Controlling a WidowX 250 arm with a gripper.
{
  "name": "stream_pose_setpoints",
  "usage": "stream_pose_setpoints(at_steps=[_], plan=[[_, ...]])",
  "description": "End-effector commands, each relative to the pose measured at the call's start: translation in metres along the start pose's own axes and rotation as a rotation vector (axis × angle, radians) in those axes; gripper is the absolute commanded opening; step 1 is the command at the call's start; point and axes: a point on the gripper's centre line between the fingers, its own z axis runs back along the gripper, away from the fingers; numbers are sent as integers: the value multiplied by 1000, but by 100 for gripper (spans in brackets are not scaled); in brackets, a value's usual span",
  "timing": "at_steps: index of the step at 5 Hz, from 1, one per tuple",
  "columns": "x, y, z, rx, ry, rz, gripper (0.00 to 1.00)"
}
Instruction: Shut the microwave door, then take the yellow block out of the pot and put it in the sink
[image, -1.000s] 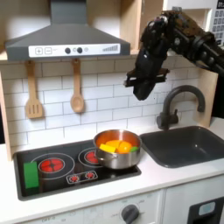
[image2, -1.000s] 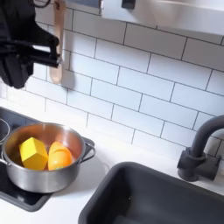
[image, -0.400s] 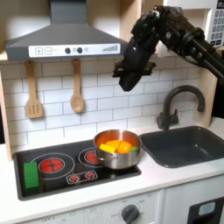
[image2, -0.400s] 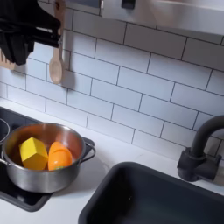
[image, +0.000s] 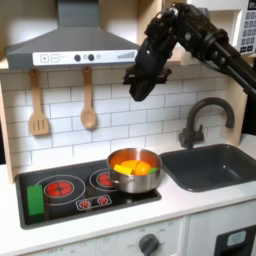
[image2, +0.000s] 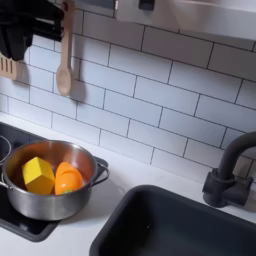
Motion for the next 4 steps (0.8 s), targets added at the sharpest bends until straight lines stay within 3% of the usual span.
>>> stream_pose_setpoints(at_steps=[1,2,3,4], plan=[[-38,-9,-20,-12,115,-23,100],[-95,-28,-34,-46,222,-65,100],[-120,-41,-35,-60,258,-79,100],[-107,-31,-35,-45,241,-34,0]])
